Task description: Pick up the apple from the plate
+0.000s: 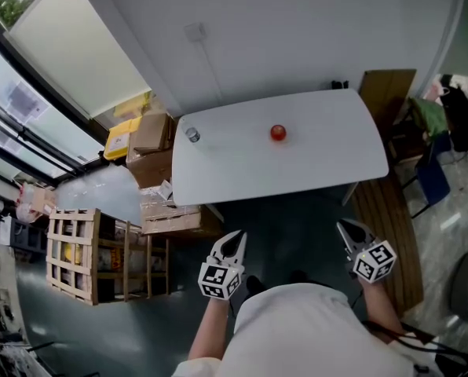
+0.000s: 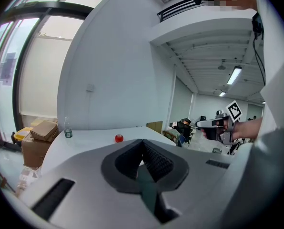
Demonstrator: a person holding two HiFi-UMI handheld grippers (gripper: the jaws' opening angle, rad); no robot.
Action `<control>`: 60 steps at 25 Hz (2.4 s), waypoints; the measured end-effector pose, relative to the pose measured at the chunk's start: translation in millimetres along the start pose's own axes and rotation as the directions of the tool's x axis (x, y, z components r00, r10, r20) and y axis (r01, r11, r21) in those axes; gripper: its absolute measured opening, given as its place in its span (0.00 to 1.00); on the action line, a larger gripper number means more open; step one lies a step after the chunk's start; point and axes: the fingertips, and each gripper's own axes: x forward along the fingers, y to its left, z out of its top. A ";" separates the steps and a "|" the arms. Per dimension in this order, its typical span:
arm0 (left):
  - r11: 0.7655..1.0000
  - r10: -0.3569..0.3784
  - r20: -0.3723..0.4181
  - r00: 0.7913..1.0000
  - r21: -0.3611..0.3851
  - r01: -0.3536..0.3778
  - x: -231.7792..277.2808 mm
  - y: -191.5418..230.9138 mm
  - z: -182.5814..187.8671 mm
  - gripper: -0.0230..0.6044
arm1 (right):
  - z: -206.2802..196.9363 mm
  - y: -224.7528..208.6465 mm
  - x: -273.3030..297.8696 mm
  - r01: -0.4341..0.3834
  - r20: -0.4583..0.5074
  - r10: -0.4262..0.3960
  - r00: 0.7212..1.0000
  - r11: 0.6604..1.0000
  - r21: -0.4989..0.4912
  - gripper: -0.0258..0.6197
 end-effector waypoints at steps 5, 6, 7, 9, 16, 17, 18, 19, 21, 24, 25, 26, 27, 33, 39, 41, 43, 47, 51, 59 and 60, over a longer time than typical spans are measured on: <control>1.000 0.014 -0.001 1.000 0.004 -0.014 14.9 -12.8 0.0 0.04 | 0.6 -19.2 -0.6 -0.014 -0.019 0.013 1.000 1.000 -0.004 0.10; 1.000 0.014 -0.003 1.000 0.006 -0.014 17.5 -16.0 -0.6 0.04 | -0.1 -22.8 -1.1 -0.016 -0.022 0.016 1.000 1.000 -0.003 0.10; 1.000 0.013 -0.004 1.000 0.009 -0.013 19.9 -18.9 -1.3 0.04 | -0.9 -25.7 -1.6 -0.019 -0.025 0.019 0.999 1.000 -0.002 0.10; 1.000 0.013 -0.006 1.000 0.011 -0.013 24.6 -23.3 -2.0 0.04 | -0.7 -30.8 -2.2 -0.025 -0.031 0.025 0.999 1.000 -0.004 0.10; 1.000 0.018 -0.016 1.000 -0.004 -0.018 36.5 -27.2 -3.3 0.04 | -0.8 -49.2 -2.2 -0.010 -0.028 0.011 1.000 1.000 0.027 0.10; 1.000 0.018 -0.018 1.000 -0.004 -0.018 38.1 -26.5 -3.8 0.04 | -2.1 -50.7 -1.4 -0.012 -0.028 0.013 1.000 0.999 0.032 0.10; 1.000 0.016 -0.020 1.000 -0.004 -0.017 39.7 -25.2 -4.0 0.04 | -2.7 -51.1 -0.2 -0.012 -0.030 0.013 0.999 0.999 0.034 0.10; 1.000 0.015 -0.021 1.000 -0.005 -0.015 41.3 -23.4 -3.7 0.04 | -2.6 -50.9 1.6 -0.010 -0.033 0.012 0.999 0.999 0.034 0.10; 1.000 0.009 -0.024 1.000 -0.007 -0.009 45.0 -18.5 -2.1 0.04 | -2.1 -50.1 6.3 -0.009 -0.038 0.010 0.999 0.999 0.035 0.10; 1.000 -0.006 -0.024 1.000 -0.012 0.006 53.8 -10.2 0.9 0.04 | -1.4 -51.6 14.8 -0.001 -0.043 0.002 0.999 0.999 0.038 0.10; 1.000 -0.013 -0.024 1.000 -0.012 0.012 57.4 -7.0 1.5 0.04 | -1.2 -52.8 18.2 0.005 -0.045 -0.003 0.999 0.999 0.039 0.10; 1.000 -0.020 -0.025 0.999 -0.011 0.020 61.2 -3.2 2.0 0.04 | -0.8 -54.0 22.1 0.012 -0.047 -0.011 0.999 0.999 0.039 0.10; 1.000 -0.028 -0.025 0.999 -0.010 0.027 65.4 1.3 2.5 0.04 | -0.1 -55.6 26.6 0.020 -0.046 -0.018 0.999 0.999 0.039 0.10; 0.997 -0.070 -0.038 0.997 -0.020 0.070 94.2 31.2 12.0 0.04 | 15.7 -68.0 60.0 0.072 -0.019 -0.071 0.997 0.996 0.052 0.10; 0.993 -0.119 -0.049 0.992 0.002 0.119 133.5 63.2 33.5 0.04 | 26.5 -76.8 100.2 0.096 -0.032 -0.094 0.995 0.993 0.063 0.10; 0.991 -0.134 -0.055 0.989 0.002 0.134 145.0 73.7 38.6 0.04 | 26.2 -79.2 112.7 0.105 -0.042 -0.102 0.994 0.992 0.068 0.10; 0.988 -0.152 -0.062 0.986 0.003 0.152 155.2 83.5 42.5 0.04 | 28.0 -80.3 125.6 0.113 -0.048 -0.110 0.993 0.991 0.069 0.10; 0.981 -0.190 -0.084 0.978 0.011 0.191 174.4 105.4 46.8 0.04 | 33.4 -82.6 153.6 0.138 -0.052 -0.134 0.990 0.987 0.082 0.10; 0.972 -0.231 -0.094 0.968 0.011 0.233 192.1 129.4 55.2 0.04 | 46.8 -81.0 182.3 0.148 -0.029 -0.146 0.989 0.985 0.085 0.10; 0.956 -0.291 -0.113 0.950 0.011 0.294 219.3 173.1 62.4 0.04 | 58.2 -80.1 222.3 0.192 -0.017 -0.191 0.981 0.977 0.087 0.10; 0.954 -0.295 -0.113 0.949 0.010 0.298 221.8 177.2 62.9 0.04 | 57.4 -80.0 225.1 0.200 -0.020 -0.199 0.980 0.976 0.089 0.10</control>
